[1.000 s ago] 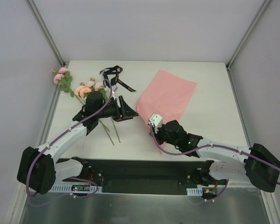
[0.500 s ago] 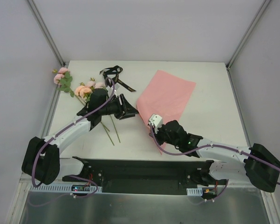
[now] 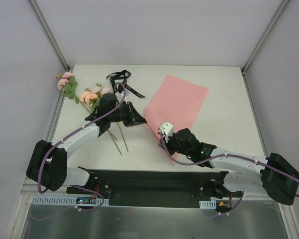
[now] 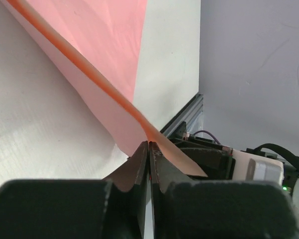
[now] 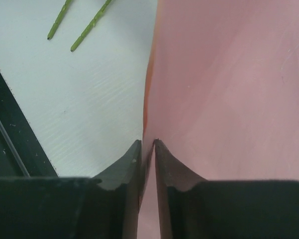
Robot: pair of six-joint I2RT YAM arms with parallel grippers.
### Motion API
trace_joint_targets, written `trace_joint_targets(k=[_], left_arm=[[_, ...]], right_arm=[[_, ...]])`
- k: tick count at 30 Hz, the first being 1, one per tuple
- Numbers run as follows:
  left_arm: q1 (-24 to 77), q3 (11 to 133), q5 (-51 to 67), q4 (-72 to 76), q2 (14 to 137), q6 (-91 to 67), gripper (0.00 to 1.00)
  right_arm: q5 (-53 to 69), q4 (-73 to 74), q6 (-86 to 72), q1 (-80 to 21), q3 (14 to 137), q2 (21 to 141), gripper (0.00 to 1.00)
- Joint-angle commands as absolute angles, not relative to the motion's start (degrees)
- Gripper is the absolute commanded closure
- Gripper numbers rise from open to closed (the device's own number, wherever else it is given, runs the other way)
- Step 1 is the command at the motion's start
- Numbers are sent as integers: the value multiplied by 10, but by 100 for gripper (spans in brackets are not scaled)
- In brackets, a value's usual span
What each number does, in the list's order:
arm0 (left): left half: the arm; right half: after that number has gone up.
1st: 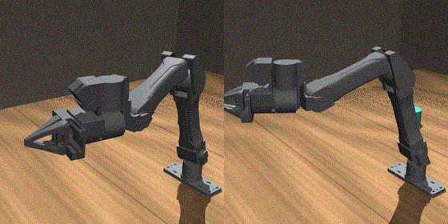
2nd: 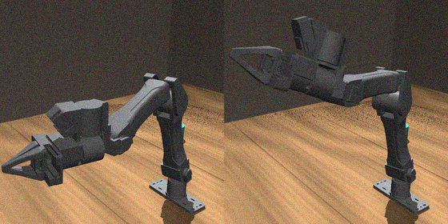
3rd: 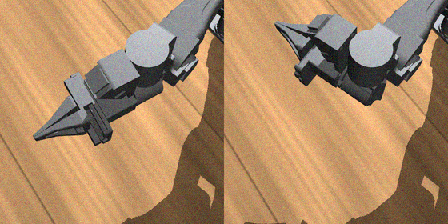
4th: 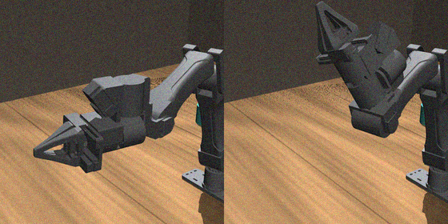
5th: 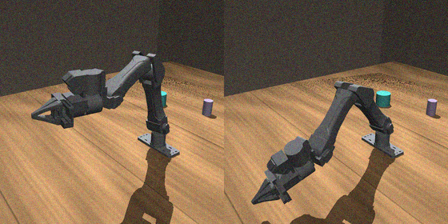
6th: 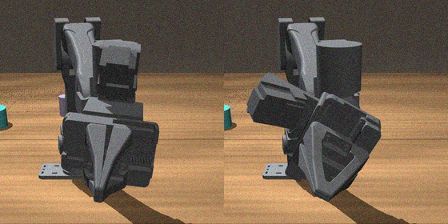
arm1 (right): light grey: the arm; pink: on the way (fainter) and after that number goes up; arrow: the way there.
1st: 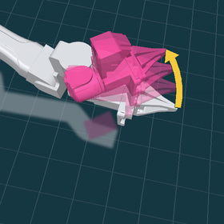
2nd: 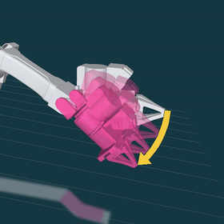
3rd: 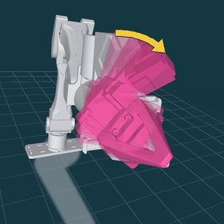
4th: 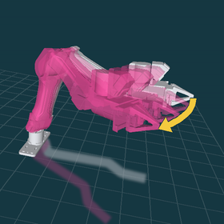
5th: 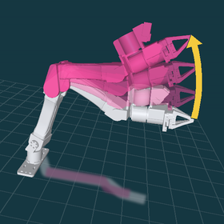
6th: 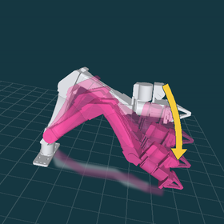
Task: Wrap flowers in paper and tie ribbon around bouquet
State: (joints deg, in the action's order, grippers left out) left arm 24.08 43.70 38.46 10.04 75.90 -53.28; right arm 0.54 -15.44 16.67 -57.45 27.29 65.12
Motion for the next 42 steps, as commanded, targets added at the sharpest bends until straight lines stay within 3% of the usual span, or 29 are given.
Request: trace_joint_targets(k=[1, 7, 12, 16, 21, 28, 35, 42], left_arm=[[258, 456, 374, 109, 752, -506, 100], [278, 435, 366, 109, 732, -508, 100], [286, 428, 357, 105, 719, -504, 100], [290, 427, 359, 102, 714, -509, 100], [292, 431, 361, 99, 715, -508, 100], [296, 436, 365, 99, 718, -510, 100], [302, 437, 362, 99, 711, -509, 100], [303, 434, 361, 96, 709, -505, 100]], right_arm=[[6, -133, 127, -573, 302, 657, 72], [-23, -52, 46, -572, 352, 647, 37], [-52, 24, 22, -570, 416, 624, 25], [-54, 67, 20, -570, 478, 639, 24], [-63, 82, 7, -563, 525, 658, 28], [-61, 83, 8, -561, 553, 694, 47], [-79, 83, 6, -560, 570, 719, 56], [-100, 97, 3, -558, 591, 741, 73]])
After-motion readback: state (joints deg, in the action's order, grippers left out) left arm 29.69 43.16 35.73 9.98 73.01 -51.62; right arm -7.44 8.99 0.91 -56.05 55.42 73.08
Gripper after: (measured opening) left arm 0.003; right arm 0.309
